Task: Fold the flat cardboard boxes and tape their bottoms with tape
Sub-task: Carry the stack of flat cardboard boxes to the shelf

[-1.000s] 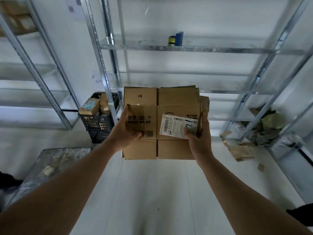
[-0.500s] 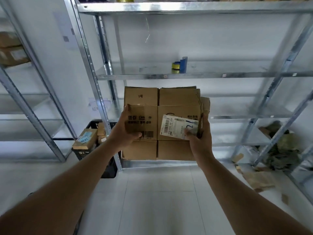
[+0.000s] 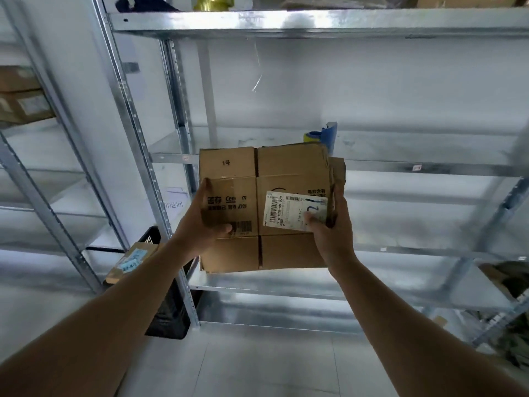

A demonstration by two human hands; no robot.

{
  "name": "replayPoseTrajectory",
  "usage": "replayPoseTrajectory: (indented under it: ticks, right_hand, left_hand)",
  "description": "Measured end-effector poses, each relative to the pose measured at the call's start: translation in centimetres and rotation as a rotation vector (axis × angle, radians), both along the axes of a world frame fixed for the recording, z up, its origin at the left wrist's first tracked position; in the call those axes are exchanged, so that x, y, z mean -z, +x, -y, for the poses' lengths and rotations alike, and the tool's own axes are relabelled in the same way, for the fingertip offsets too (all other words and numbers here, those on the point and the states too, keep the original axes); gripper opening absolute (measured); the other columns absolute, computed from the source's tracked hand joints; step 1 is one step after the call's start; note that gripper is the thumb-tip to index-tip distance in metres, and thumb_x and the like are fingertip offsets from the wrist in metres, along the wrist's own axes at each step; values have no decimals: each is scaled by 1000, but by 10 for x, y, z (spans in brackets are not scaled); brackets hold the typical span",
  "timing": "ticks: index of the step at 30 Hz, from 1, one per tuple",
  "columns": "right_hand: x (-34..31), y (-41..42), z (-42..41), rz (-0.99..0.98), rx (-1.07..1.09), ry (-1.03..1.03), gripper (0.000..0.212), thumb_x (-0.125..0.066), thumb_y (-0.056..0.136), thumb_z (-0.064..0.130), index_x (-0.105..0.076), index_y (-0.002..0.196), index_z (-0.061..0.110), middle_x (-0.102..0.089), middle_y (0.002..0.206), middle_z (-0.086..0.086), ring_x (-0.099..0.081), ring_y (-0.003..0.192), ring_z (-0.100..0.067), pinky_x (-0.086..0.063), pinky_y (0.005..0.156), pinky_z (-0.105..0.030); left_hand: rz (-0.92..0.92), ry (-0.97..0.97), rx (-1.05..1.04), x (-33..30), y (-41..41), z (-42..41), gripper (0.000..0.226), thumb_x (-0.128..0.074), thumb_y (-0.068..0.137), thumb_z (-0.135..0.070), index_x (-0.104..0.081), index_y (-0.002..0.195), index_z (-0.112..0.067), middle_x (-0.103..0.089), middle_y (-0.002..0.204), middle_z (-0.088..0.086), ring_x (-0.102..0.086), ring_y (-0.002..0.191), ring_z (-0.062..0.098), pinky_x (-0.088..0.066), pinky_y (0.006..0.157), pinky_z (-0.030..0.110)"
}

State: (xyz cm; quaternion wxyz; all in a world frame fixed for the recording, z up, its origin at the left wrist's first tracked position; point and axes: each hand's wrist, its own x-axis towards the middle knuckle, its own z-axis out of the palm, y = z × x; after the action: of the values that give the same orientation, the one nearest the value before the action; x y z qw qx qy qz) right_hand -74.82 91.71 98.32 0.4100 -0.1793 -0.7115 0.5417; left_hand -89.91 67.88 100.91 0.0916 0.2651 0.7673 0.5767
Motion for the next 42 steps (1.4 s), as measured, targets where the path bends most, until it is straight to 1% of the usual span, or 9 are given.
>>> replayPoseTrajectory:
  ticks: [3,9,12,16,21,23,27,34,42]
  right_hand:
    - [-9,-32,-23,5,-23,13,70,-77,83,31,-47,146,37,-69,127,13,-69,118,-22,-64,85,-51]
    - [-23,-95,-55,19,-52,15,68,-79,88,23,-46,145,39,-69,127,14,-69,116,-22,-65,84,-47]
    - [-29,-129,-68,29,-53,-5,66,-78,90,19,-47,144,41,-70,124,15,-70,114,-19,-65,84,-41]
    - [-39,-177,-80,32,-31,5,62,-78,91,22,-49,142,41,-70,123,17,-70,111,-13,-65,83,-34]
    - [-54,-237,-95,76,36,17,67,-78,92,32,-45,150,40,-69,124,18,-66,105,-1,-50,64,-6]
    - [-59,-260,-101,102,67,-5,73,-78,91,38,-40,154,41,-67,125,18,-64,109,-5,-52,73,-12]
    - [-69,-298,-116,178,134,-16,73,-78,87,46,-43,150,43,-66,129,18,-63,121,-15,-58,99,-45]
    - [-90,-342,-138,311,189,5,52,-78,88,42,-58,136,37,-68,120,16,-62,112,-14,-56,96,-37]
    - [-101,-389,-180,431,171,-50,43,-77,86,45,-66,126,32,-70,119,9,-65,107,-19,-56,97,-40]
  left_hand:
    - [-20,-20,-51,-8,-26,-20,122,-77,80,13,-7,164,-41,-54,120,-8,-57,117,23,-59,71,24]
    - [-62,-31,-74,-29,-83,-49,119,-76,83,12,-5,165,-36,-48,132,-2,-54,111,15,-51,58,7]
    - [-57,-26,-58,-36,-122,-59,120,-77,81,12,-9,164,-40,-50,133,-4,-56,118,18,-55,70,15]
    - [-39,0,-34,-43,-172,-72,117,-75,82,14,-14,163,-43,-55,132,-7,-53,129,23,-54,102,43]
    - [-50,32,18,-55,-240,-90,106,-71,86,11,-18,164,-36,-57,125,-18,-55,124,14,-46,104,36]
    - [-52,14,34,-63,-266,-99,102,-71,88,8,-18,165,-34,-58,124,-21,-55,120,10,-42,106,35]
    - [-39,-70,105,-77,-313,-117,96,-69,94,0,-15,165,-35,-59,140,-7,-53,133,22,-39,116,48]
    - [-2,-147,157,-77,-378,-144,64,-70,92,-20,-45,148,-40,-68,127,-8,-62,123,24,-45,109,60]
    - [-42,-277,87,-86,-409,-184,37,-62,103,-25,-49,128,-50,-61,124,-8,-61,111,20,-50,93,39]
